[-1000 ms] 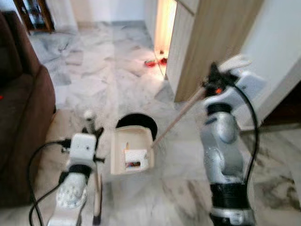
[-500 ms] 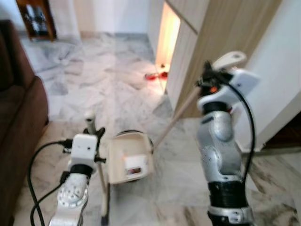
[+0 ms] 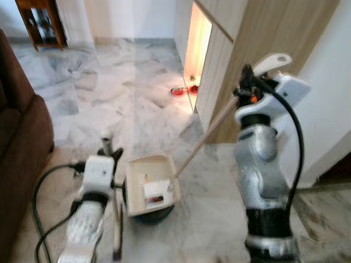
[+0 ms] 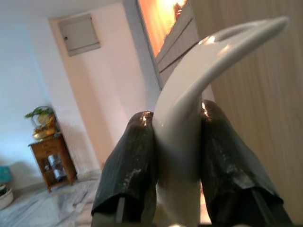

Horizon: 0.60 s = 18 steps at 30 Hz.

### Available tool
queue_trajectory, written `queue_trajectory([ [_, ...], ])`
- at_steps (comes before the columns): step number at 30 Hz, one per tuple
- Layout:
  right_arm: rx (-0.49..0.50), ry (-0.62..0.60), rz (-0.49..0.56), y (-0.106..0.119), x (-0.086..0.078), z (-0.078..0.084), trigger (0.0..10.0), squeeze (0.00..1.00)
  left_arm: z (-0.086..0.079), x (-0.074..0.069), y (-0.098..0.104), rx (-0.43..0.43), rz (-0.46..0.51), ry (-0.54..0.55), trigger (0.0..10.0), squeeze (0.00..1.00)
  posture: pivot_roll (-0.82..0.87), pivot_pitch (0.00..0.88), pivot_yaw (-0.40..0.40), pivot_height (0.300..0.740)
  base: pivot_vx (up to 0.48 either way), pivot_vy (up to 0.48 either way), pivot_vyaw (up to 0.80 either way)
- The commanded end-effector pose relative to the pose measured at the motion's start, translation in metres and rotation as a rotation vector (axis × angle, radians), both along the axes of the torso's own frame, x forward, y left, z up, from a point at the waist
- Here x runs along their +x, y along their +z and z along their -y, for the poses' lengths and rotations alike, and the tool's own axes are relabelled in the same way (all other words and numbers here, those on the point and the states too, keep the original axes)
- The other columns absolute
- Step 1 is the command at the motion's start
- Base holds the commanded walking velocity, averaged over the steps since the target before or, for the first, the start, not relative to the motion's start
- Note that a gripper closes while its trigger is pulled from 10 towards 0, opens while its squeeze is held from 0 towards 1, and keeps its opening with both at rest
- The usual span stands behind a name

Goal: Sweep floor

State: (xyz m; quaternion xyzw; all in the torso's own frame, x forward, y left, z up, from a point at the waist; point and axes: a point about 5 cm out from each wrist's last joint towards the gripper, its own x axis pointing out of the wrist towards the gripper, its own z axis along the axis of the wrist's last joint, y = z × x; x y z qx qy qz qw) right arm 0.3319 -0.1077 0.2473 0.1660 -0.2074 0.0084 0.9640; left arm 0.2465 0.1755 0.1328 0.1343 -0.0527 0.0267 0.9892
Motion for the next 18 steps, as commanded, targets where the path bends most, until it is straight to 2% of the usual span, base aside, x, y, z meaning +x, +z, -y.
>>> queue_trajectory([
  [1,0.035,-0.025,0.073,0.0148,-0.0037,0.0084,10.0,0.0,0.003,-0.0006,0.0094,0.021,0.048,-0.006,10.0,0.0,0.03,0.04,-0.045,0.74,0.412,0.0,0.0],
  [11,0.036,-0.021,0.084,0.0177,-0.0045,0.0062,10.0,0.0,-0.0016,-0.0031,0.01,0.032,0.053,0.008,10.0,0.0,0.03,0.044,-0.044,0.74,0.405,0.0,0.0],
  [18,0.009,-0.015,0.127,0.0232,-0.0084,0.003,10.0,0.0,-0.0042,-0.0073,0.0051,0.033,0.037,0.007,10.0,0.0,0.03,0.05,-0.039,0.74,0.0,0.0,0.0],
])
